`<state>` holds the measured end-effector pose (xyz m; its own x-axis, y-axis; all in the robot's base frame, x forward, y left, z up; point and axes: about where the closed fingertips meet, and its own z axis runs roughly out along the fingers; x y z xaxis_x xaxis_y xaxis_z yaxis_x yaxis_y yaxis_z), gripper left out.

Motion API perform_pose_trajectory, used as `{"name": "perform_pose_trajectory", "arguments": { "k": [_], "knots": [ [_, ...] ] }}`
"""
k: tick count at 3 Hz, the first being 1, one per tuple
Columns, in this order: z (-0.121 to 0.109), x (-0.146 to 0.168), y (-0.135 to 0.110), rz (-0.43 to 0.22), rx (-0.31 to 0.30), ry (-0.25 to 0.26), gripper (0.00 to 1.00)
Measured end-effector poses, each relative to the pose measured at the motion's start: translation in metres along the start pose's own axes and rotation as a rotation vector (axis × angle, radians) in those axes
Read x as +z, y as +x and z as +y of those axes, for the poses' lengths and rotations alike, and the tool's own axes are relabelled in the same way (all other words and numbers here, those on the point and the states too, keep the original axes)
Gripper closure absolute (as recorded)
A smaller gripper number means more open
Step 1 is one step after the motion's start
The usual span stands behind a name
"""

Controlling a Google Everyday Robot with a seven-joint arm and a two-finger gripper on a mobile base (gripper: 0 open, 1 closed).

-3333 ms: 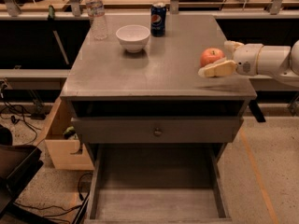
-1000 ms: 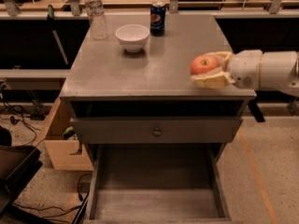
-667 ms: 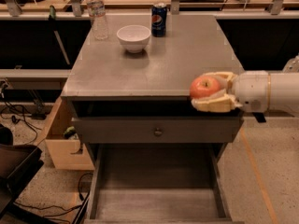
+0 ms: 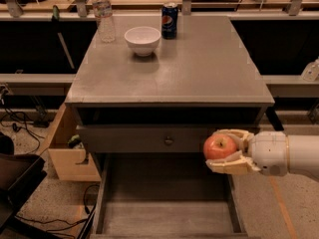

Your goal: Place apple into middle drawer

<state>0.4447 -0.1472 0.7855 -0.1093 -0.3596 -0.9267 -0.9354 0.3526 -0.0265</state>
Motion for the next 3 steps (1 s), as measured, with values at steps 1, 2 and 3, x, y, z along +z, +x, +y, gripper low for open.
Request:
{"name": "perform_pose_trajectory", "arguments": {
  "k": [1,2,3],
  "knots": [
    [0.009,0.013,0.038,0.070,-0.017,0.043,1.00],
    [0.008,0.016,0.041,0.072,-0.014,0.042,1.00],
    [0.004,0.052,0.086,0.096,0.030,0.030,1.00]
  ]
}}
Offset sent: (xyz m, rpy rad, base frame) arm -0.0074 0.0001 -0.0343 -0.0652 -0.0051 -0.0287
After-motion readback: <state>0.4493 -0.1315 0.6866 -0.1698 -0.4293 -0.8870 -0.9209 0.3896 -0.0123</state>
